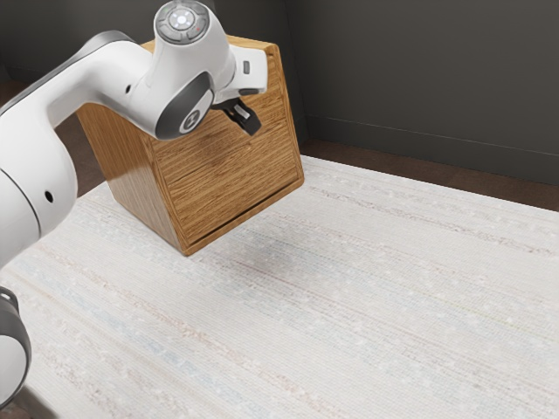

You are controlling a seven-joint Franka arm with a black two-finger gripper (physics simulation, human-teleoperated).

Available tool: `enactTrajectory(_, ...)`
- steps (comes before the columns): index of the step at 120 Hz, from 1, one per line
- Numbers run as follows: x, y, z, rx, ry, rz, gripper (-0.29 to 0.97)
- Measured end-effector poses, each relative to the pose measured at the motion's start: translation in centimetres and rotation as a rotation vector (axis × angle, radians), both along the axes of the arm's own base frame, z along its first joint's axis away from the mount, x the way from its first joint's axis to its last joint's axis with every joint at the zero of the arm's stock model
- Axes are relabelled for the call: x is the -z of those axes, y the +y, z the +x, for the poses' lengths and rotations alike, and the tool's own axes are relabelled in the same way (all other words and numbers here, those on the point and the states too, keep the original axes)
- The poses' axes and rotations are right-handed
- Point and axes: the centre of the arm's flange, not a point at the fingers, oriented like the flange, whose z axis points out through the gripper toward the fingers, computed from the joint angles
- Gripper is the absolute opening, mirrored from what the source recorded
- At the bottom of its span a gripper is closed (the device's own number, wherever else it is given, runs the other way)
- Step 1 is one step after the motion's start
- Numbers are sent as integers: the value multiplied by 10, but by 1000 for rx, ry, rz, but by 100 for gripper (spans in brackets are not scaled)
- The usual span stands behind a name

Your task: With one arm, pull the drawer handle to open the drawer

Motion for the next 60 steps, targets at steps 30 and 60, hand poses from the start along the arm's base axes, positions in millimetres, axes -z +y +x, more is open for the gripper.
enactTrajectory(30, 6, 1, 0, -5, 9, -14, 71)
enactTrajectory(60, 8, -8, 1, 4, 17, -28, 79)
